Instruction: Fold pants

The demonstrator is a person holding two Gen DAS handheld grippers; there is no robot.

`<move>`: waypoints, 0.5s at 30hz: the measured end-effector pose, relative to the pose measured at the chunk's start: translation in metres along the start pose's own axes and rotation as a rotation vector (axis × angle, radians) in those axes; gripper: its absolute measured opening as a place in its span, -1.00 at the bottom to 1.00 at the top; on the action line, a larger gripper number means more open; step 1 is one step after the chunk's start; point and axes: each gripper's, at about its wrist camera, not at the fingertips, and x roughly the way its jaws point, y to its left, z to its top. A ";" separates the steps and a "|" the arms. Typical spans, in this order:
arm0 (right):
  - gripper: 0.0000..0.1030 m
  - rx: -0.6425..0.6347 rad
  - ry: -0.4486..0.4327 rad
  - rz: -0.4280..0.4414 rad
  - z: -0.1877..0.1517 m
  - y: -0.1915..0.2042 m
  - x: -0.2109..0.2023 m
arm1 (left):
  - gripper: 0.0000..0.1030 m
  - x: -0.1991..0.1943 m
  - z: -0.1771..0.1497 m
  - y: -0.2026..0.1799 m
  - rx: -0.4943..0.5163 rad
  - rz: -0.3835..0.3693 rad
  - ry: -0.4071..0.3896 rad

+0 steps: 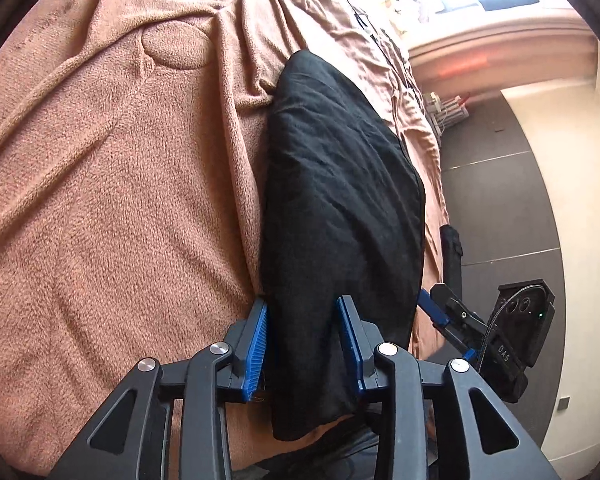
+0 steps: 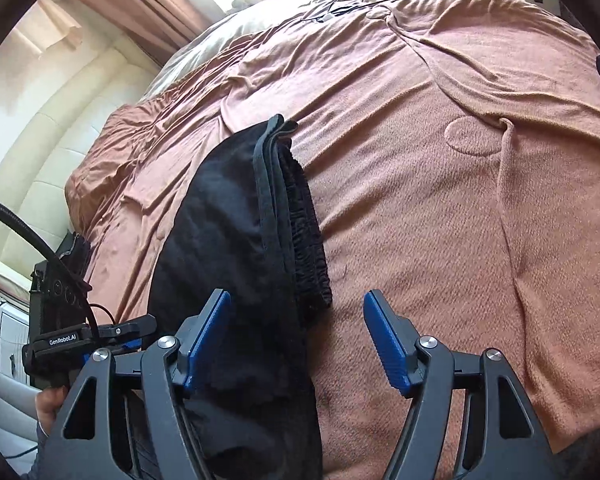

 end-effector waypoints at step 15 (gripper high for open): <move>0.03 -0.064 0.086 -0.004 0.011 0.009 0.063 | -0.42 0.011 0.001 0.001 -0.019 -0.006 -0.002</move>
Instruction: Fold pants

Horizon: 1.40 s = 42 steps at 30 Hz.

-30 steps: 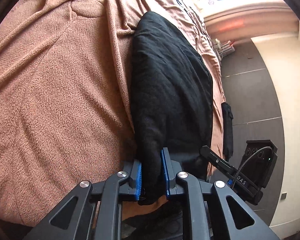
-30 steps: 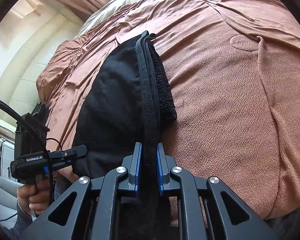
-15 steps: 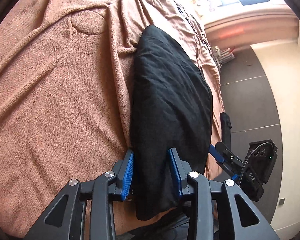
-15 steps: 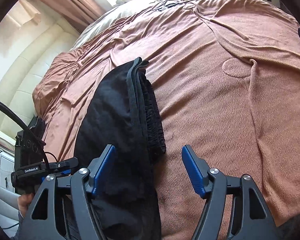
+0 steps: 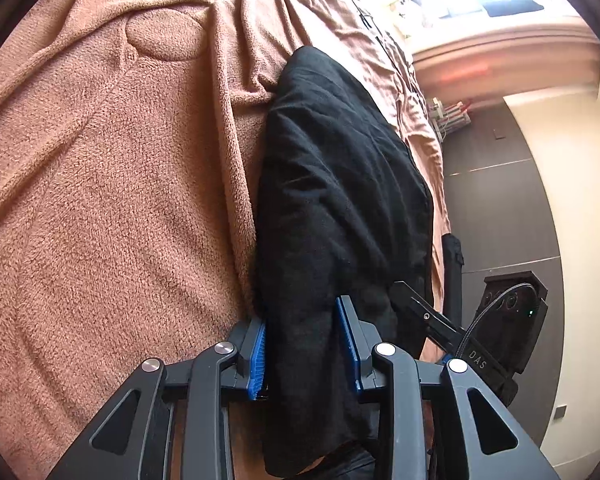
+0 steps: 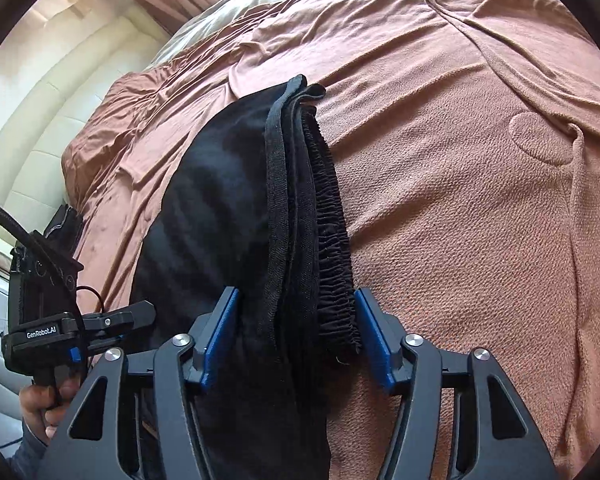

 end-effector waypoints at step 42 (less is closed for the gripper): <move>0.27 0.235 -0.046 0.354 0.030 -0.052 0.024 | -0.16 -0.039 0.064 0.005 0.091 0.105 0.021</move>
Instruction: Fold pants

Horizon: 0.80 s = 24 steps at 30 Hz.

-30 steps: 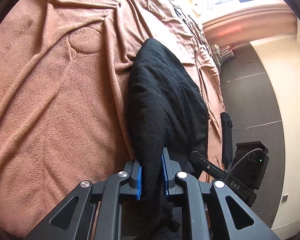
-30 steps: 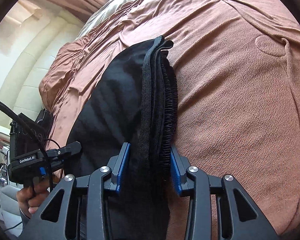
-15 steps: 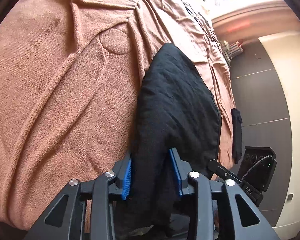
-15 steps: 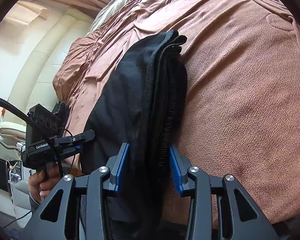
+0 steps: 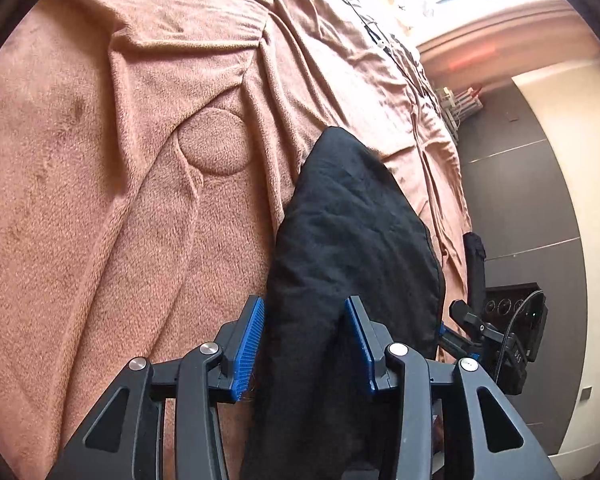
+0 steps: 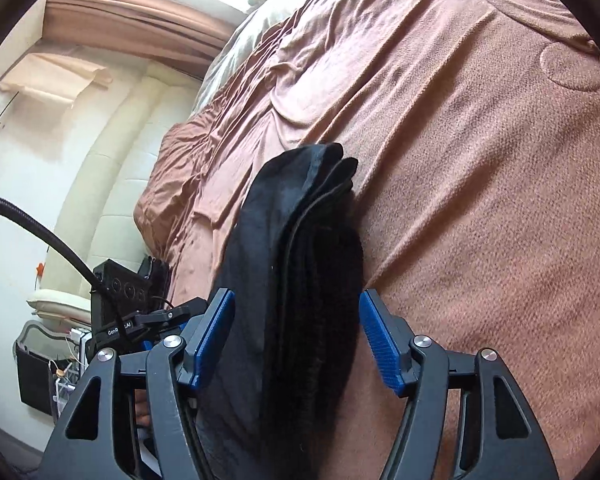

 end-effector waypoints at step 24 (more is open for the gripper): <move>0.38 0.122 0.081 0.049 0.009 -0.019 0.034 | -0.16 0.045 0.053 -0.005 0.029 -0.056 0.030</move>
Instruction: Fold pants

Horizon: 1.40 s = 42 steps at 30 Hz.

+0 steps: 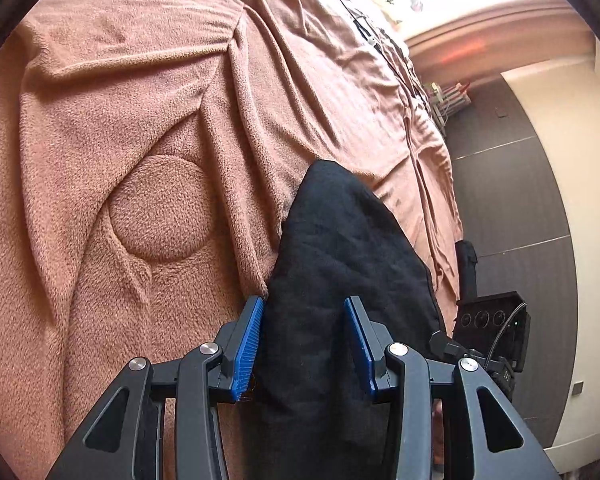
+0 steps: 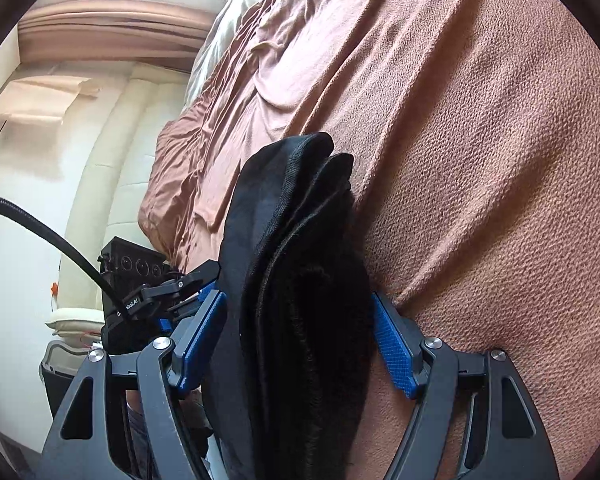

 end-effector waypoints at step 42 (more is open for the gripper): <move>-0.60 -0.304 -0.189 -0.034 -0.069 0.082 -0.045 | -0.81 -0.082 -0.057 -0.095 0.211 -0.084 -0.185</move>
